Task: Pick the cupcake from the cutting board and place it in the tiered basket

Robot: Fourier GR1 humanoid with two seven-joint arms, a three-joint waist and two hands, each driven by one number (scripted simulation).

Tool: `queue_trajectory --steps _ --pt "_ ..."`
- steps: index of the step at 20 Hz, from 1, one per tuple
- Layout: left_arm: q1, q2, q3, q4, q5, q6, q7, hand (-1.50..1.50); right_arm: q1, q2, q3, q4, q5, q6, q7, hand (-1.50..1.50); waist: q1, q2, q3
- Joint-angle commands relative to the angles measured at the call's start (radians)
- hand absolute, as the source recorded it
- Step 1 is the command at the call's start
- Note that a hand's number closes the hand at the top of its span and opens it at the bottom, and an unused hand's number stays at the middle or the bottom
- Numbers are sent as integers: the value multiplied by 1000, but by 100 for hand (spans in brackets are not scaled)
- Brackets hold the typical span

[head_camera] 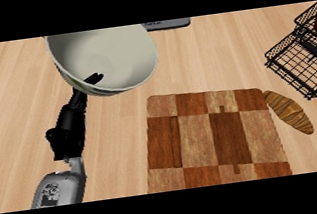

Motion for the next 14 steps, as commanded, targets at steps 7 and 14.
queue_trajectory --steps 7,14 --pt "29 2 -4 6 -14 6 -35 0 39 -268 -210 294 -123 103 16 -150 -6 9 5" --pt "24 -13 -3 -33 -1 14 -11 0 204 -331 -255 375 -149 186 -140 -150 -10 14 13"
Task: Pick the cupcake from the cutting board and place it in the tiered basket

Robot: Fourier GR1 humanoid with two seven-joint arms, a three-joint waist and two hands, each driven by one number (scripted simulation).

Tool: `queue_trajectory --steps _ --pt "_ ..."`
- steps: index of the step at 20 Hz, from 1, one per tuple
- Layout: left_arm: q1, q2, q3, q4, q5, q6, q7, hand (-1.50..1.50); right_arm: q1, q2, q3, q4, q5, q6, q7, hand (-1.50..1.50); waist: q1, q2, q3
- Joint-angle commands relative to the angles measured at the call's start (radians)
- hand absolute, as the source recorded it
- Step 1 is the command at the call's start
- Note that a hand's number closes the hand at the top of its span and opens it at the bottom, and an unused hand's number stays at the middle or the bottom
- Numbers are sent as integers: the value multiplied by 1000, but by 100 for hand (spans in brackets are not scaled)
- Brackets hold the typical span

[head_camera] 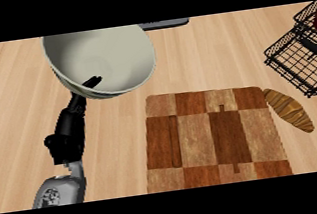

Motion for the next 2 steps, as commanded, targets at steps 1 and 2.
queue_trajectory --steps 1,2 --pt "0 -1 1 10 -7 7 -3 0 68 -63 -40 57 -29 82 -55 -150 -10 4 4" --pt "-1 7 9 14 -2 1 -4 0 91 -34 -36 54 -24 60 -93 -150 -2 6 5"
